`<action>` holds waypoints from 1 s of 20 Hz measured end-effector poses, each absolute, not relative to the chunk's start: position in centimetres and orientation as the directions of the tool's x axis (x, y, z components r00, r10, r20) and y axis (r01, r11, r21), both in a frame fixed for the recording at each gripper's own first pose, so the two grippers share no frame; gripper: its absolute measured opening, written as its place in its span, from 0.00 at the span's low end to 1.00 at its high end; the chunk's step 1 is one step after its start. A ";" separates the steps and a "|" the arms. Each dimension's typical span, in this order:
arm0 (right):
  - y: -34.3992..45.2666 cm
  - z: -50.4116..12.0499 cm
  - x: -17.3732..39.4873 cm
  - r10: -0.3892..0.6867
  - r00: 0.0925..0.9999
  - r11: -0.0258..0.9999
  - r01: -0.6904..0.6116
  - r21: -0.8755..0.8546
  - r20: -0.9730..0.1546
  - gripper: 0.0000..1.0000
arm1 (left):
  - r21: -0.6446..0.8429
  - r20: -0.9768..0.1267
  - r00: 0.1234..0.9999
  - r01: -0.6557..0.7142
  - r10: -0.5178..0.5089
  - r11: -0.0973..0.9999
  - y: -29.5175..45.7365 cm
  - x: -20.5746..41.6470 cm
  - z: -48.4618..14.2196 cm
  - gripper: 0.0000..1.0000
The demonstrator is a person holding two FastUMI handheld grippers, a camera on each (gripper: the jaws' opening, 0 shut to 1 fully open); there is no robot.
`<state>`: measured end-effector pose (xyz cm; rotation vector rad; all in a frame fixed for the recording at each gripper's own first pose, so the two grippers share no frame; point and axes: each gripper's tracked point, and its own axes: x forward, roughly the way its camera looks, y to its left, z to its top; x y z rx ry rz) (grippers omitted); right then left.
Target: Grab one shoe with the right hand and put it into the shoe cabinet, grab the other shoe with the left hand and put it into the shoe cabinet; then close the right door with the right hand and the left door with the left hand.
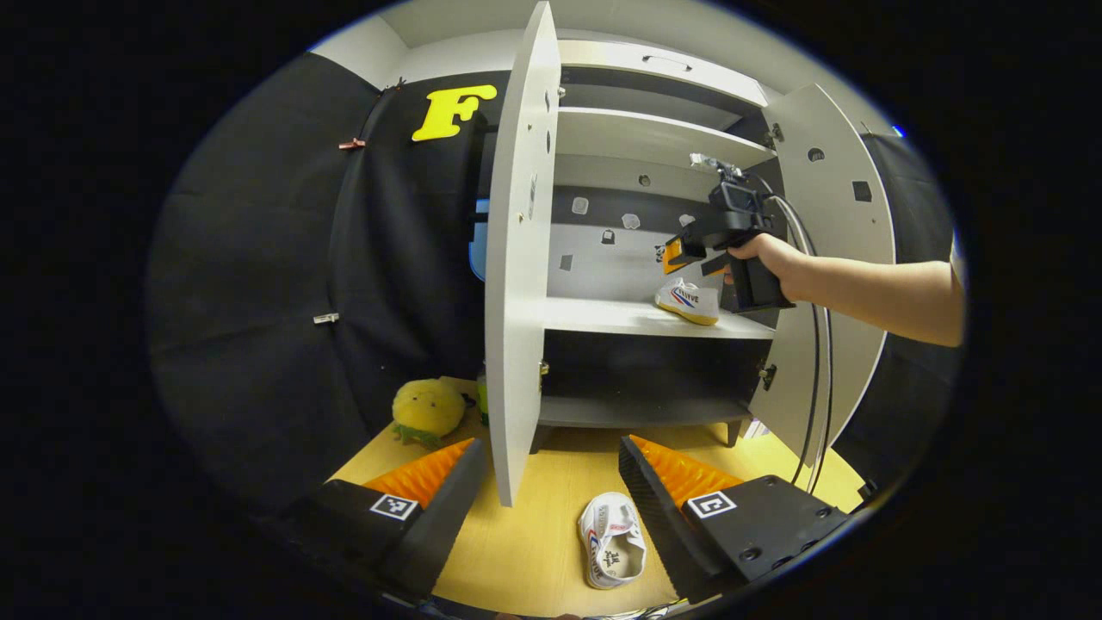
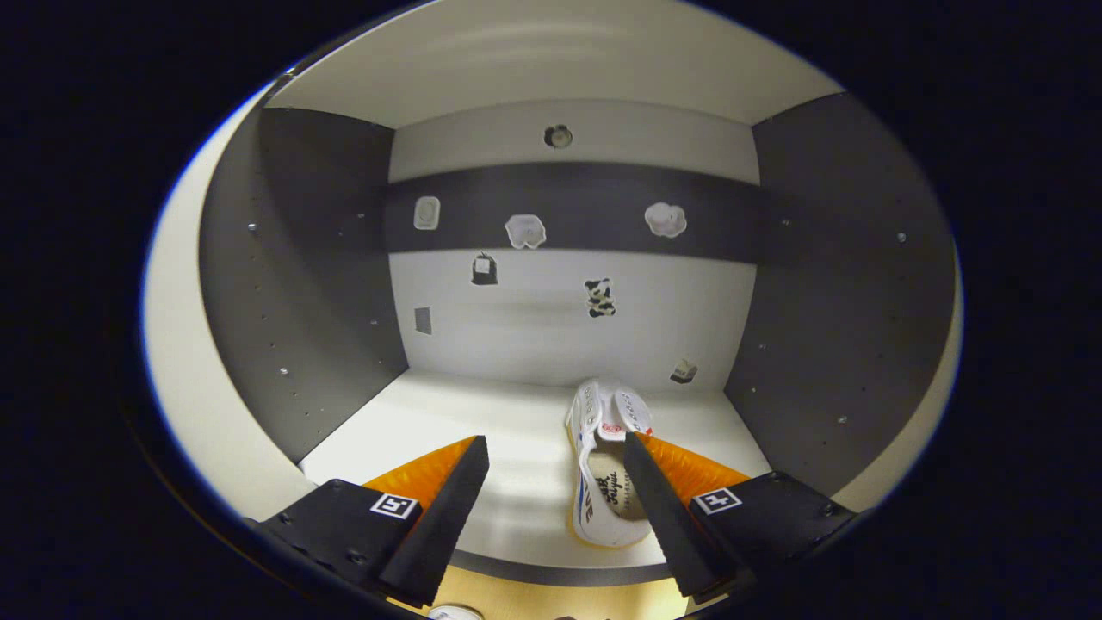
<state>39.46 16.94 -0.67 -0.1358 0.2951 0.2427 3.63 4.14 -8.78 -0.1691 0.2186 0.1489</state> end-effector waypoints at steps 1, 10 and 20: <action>16.6 -0.4 37.9 0.221 0.934 0.960 -0.259 -0.104 -0.282 1.00 | -0.159 -0.236 0.965 -0.158 0.117 0.975 3.8 3.7 -9.2 0.97; 11.7 -3.6 22.6 0.253 0.954 0.949 -0.277 -0.152 -0.160 0.98 | -0.179 -0.339 0.940 -0.104 0.038 0.978 2.5 3.9 -14.6 0.98; 4.1 -16.4 9.0 0.136 0.884 0.983 -0.178 -0.052 -0.446 0.98 | -0.099 -0.513 0.855 0.024 -0.072 0.995 -0.3 4.9 -24.6 0.98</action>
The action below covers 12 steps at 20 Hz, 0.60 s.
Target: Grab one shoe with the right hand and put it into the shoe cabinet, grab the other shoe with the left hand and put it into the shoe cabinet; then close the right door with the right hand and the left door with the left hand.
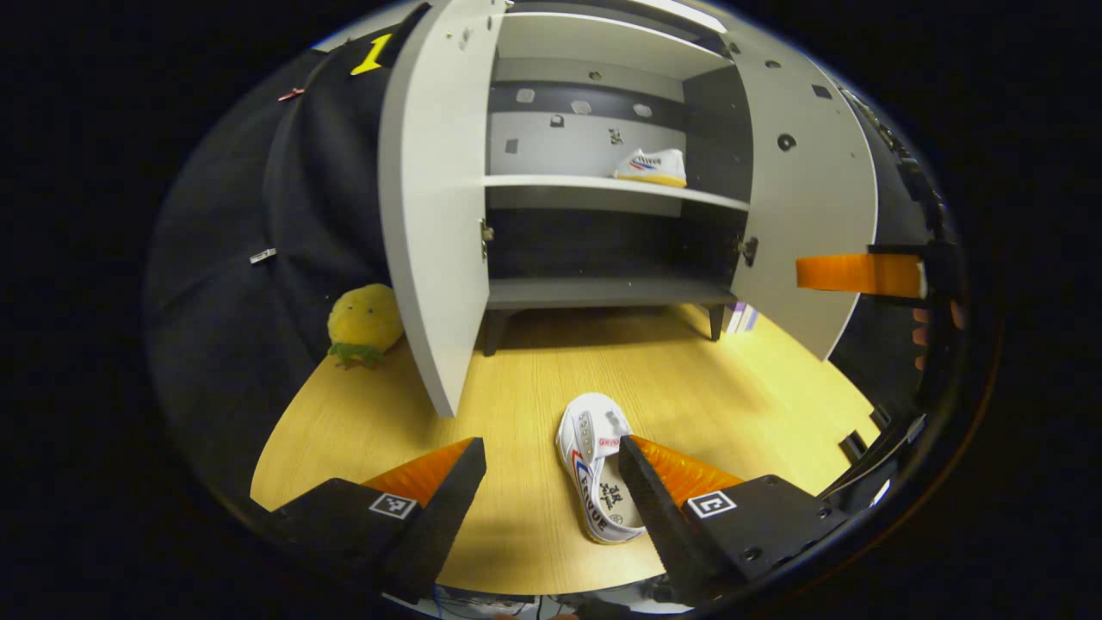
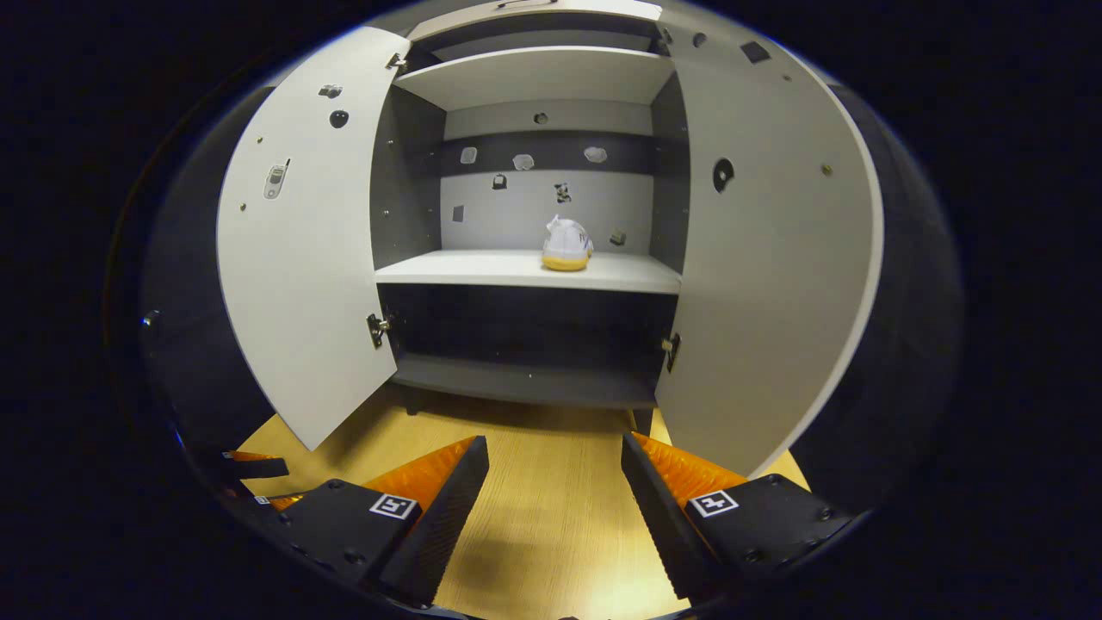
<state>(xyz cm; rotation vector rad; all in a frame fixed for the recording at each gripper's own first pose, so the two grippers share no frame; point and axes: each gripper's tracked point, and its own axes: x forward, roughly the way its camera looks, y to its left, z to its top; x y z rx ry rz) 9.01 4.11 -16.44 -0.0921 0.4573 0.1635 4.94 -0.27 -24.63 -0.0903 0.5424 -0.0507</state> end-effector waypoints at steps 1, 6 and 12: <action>3.5 -17.5 7.9 0.123 0.872 0.985 -0.164 -0.046 -0.474 0.99 | -0.100 -0.528 0.845 0.044 -0.091 0.994 -0.7 5.1 -25.5 0.98; 0.4 -19.5 3.6 0.049 0.843 0.994 -0.094 -0.057 -0.536 0.99 | -0.109 -0.609 0.777 0.115 -0.158 0.987 -3.0 6.5 -30.8 0.98; -2.4 -18.6 1.0 -0.031 0.844 0.996 -0.021 -0.091 -0.535 0.99 | -0.055 -0.650 0.747 0.140 -0.142 0.989 -3.8 9.6 -35.2 0.98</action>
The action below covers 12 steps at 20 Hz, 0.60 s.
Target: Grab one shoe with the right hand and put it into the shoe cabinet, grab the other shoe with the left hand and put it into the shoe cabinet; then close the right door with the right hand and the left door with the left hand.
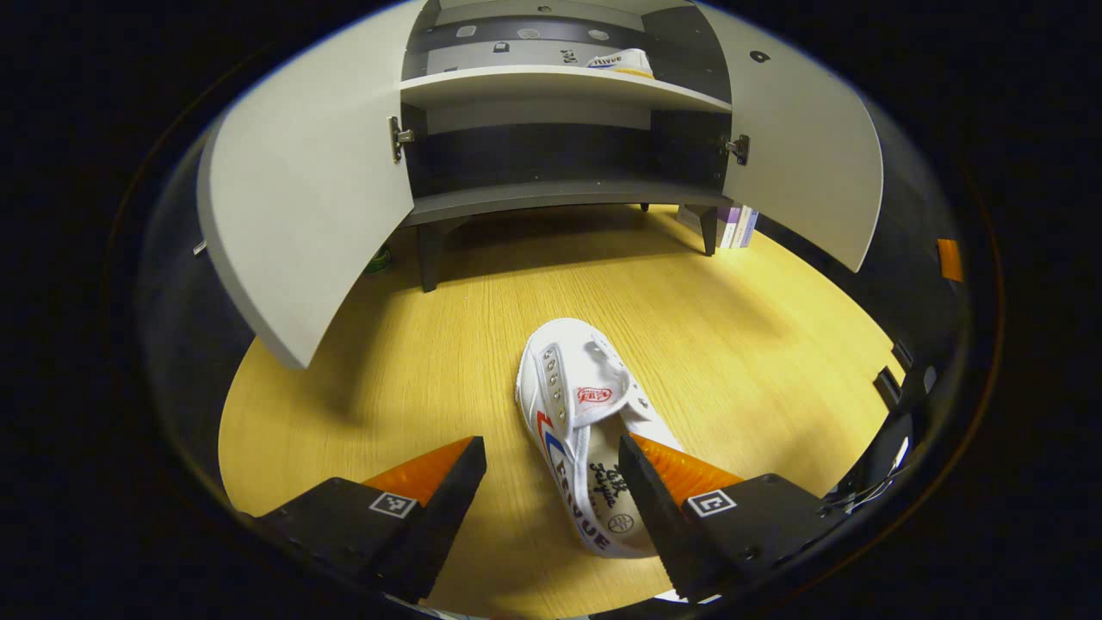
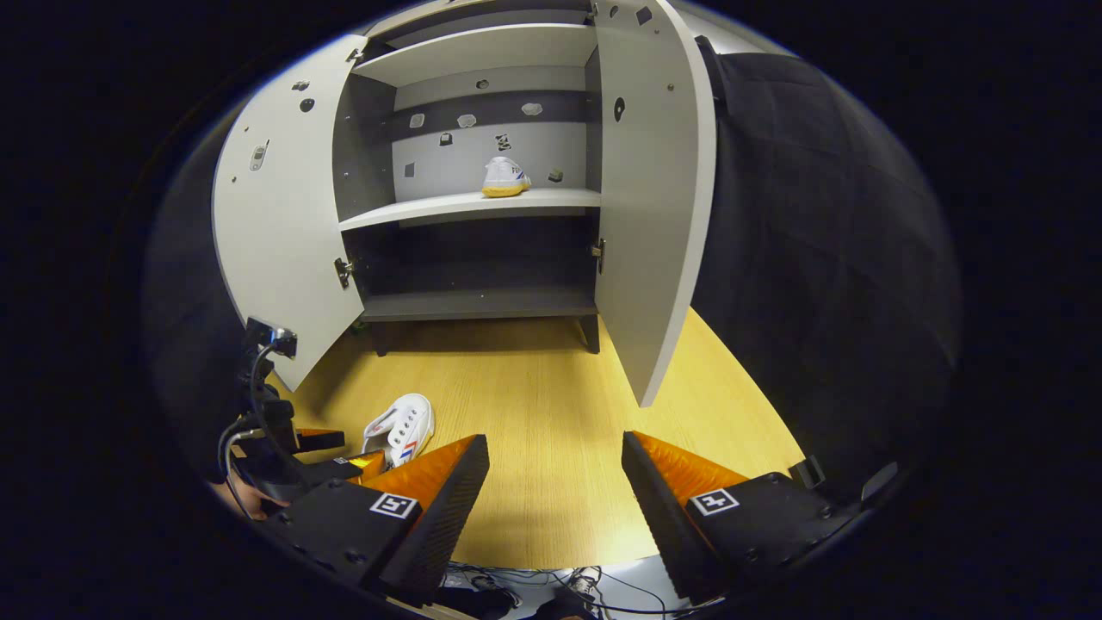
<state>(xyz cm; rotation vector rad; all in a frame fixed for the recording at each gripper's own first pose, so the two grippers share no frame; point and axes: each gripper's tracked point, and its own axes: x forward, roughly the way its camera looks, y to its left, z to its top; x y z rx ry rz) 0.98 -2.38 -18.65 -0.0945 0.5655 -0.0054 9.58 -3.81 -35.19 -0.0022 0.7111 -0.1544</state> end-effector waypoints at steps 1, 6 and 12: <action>-2.6 -18.8 0.6 -0.040 0.841 0.995 -0.013 -0.095 -0.540 0.99 | -0.039 -0.650 0.747 0.149 -0.138 0.988 -3.9 10.3 -35.6 0.98; -3.1 -18.4 -0.1 -0.070 0.834 0.994 0.011 -0.110 -0.548 0.99 | -0.008 -0.657 0.745 0.152 -0.119 0.988 -3.9 12.6 -36.9 0.74; -3.3 -17.2 0.3 -0.074 0.849 0.994 0.019 -0.109 -0.524 0.99 | 0.009 -0.666 0.740 0.133 -0.093 0.991 -3.6 14.0 -37.4 0.40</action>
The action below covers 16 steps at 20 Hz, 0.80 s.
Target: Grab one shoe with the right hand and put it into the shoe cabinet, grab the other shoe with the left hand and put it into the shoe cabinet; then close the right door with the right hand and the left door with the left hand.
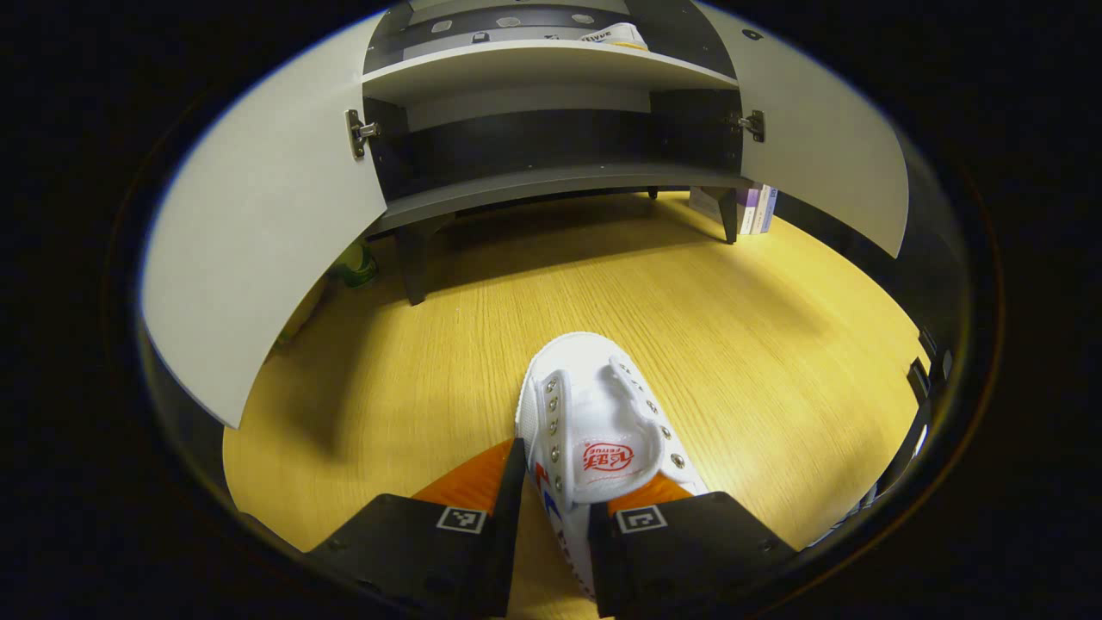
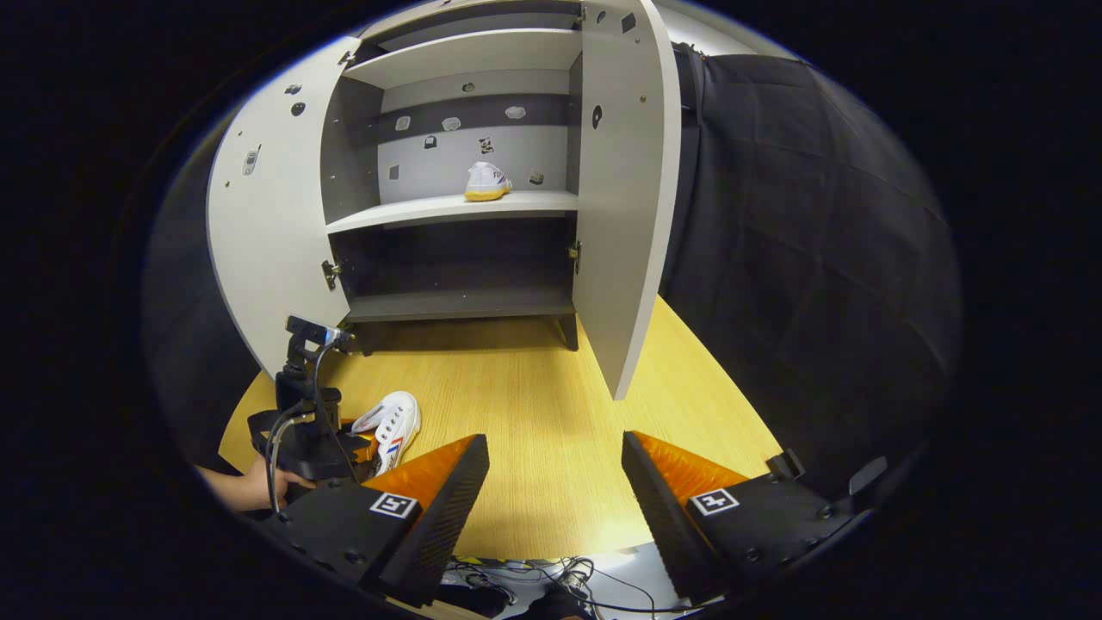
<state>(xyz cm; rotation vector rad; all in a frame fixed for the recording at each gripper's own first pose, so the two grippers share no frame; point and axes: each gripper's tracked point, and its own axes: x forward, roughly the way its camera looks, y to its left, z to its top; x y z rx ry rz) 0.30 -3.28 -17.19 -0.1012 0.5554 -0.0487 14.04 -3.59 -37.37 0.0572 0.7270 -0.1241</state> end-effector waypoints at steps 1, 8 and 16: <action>-3.4 -17.1 0.4 -0.073 0.850 0.994 0.018 -0.109 -0.521 0.99 | 0.015 -0.670 0.738 0.123 -0.081 0.992 -3.2 14.2 -37.5 0.37; -4.1 -16.4 1.1 -0.045 0.864 0.996 0.001 -0.088 -0.502 0.99 | -0.020 -0.700 0.712 0.065 -0.061 0.998 -2.3 14.2 -37.5 0.07; -5.2 -15.4 2.2 -0.003 0.888 0.993 -0.054 -0.109 -0.460 0.99 | -0.092 -0.645 0.761 0.012 -0.068 0.996 -4.1 14.2 -28.7 0.05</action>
